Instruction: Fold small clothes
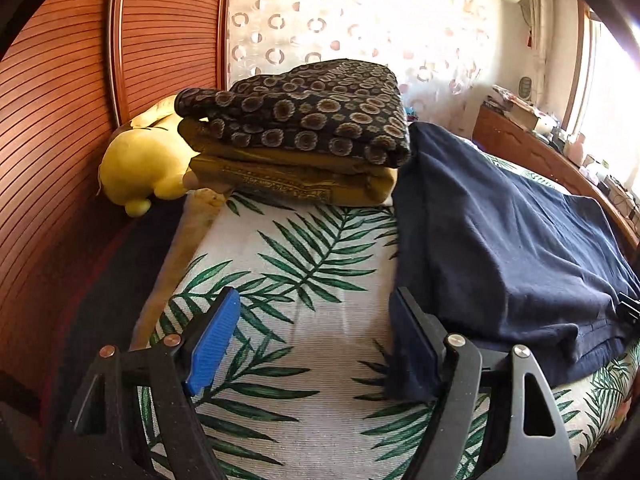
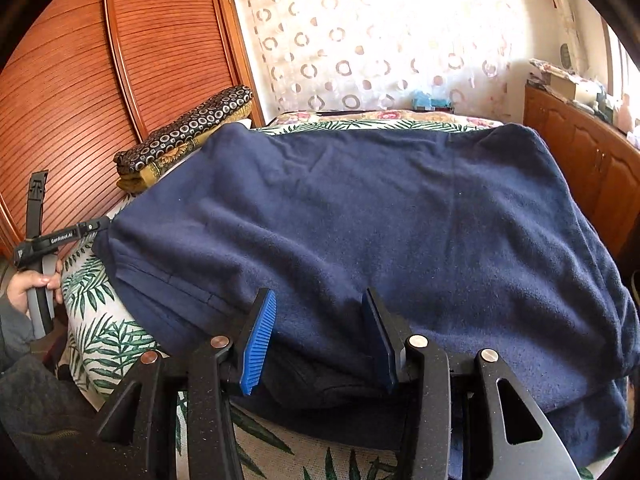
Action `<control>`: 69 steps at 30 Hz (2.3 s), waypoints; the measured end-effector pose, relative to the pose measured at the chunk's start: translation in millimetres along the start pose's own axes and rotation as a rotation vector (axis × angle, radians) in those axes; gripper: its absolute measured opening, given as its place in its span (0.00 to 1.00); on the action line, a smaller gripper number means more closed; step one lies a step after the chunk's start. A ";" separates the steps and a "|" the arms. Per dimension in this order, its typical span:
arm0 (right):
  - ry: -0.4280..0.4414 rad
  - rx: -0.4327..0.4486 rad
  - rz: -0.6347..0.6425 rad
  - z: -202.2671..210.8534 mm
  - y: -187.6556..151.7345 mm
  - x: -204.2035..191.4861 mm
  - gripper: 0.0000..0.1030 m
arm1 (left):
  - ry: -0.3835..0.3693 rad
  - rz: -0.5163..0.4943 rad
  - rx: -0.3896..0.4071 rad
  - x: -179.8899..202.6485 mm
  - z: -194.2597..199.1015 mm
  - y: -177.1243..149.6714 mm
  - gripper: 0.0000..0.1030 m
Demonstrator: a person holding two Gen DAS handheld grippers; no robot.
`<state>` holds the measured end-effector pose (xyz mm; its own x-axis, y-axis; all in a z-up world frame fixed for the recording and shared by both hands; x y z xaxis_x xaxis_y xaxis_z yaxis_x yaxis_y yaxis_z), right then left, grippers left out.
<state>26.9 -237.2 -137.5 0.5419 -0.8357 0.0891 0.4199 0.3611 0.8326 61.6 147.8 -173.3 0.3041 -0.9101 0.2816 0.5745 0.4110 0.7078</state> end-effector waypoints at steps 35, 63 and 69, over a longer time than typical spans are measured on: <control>-0.036 -0.061 0.100 0.3 1.7 -6.3 0.56 | -0.107 -0.196 -0.190 77.6 -14.5 1.4 0.75; -0.047 -0.058 0.043 32.5 -6.7 30.2 0.70 | -0.409 -0.259 -0.138 176.7 23.6 23.8 0.11; -0.161 -0.050 0.008 59.5 -7.4 66.8 0.70 | -0.540 -0.339 -0.120 253.8 38.8 32.8 0.10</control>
<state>16.7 -320.4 -105.2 0.4238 -0.8866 0.1852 0.4541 0.3849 0.8035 128.2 -71.8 -53.5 -0.3159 -0.8763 0.3638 0.6617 0.0713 0.7463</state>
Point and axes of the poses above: each gripper's, at about its wrist camera, not at the fingertips, and z roughly against the way its jaws point, x to its right, y to its top, the point moved 6 cm from there along -z, roughly the way its jaws point, and after that the axes turned 14 degrees about z, right-handed, at the moved point
